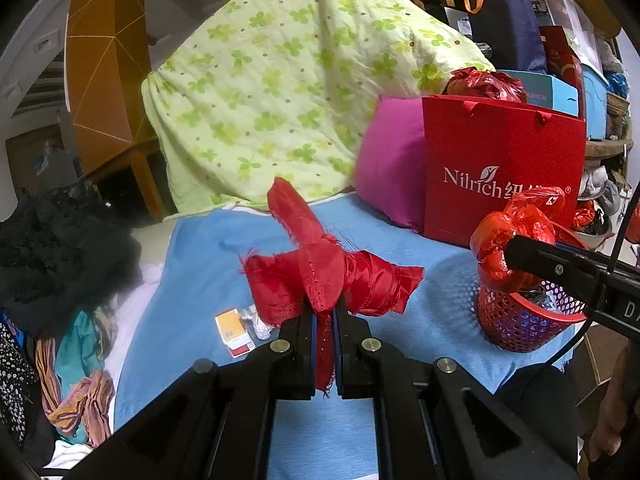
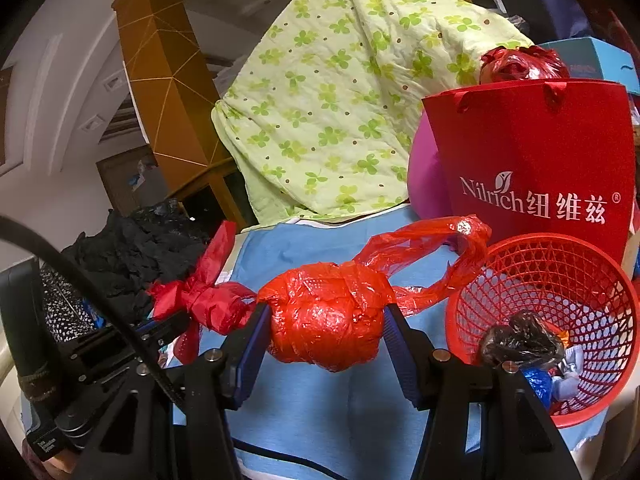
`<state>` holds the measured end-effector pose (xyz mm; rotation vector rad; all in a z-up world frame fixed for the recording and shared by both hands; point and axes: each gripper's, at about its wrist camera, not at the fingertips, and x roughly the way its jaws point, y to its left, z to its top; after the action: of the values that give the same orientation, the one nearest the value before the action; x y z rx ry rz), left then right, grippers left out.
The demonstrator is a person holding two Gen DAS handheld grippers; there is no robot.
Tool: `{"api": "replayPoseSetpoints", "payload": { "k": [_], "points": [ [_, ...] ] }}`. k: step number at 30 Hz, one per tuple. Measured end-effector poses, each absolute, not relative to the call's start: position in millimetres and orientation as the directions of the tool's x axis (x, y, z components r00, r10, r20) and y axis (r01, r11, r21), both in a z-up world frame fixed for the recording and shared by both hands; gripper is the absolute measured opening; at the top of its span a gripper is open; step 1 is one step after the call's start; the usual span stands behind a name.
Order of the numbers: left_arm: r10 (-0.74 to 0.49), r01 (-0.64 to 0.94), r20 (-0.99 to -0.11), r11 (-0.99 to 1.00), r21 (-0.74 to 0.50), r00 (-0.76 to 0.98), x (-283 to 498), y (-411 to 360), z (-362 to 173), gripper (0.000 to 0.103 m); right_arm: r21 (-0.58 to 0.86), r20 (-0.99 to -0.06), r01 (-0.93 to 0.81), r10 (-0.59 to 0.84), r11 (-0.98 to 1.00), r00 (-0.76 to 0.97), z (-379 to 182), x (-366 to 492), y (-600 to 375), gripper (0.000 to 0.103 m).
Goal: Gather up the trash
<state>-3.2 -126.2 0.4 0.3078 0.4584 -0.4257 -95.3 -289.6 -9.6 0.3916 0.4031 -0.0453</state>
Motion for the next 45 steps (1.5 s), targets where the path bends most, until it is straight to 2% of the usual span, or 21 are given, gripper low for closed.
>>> {"api": "replayPoseSetpoints", "payload": {
  "k": [45],
  "points": [
    [-0.394,0.565,-0.505,0.788,0.245,0.768,-20,-189,0,0.007,0.431,-0.37,0.228,-0.06,0.873,0.927,-12,-138,-345,0.06]
  ]
}}
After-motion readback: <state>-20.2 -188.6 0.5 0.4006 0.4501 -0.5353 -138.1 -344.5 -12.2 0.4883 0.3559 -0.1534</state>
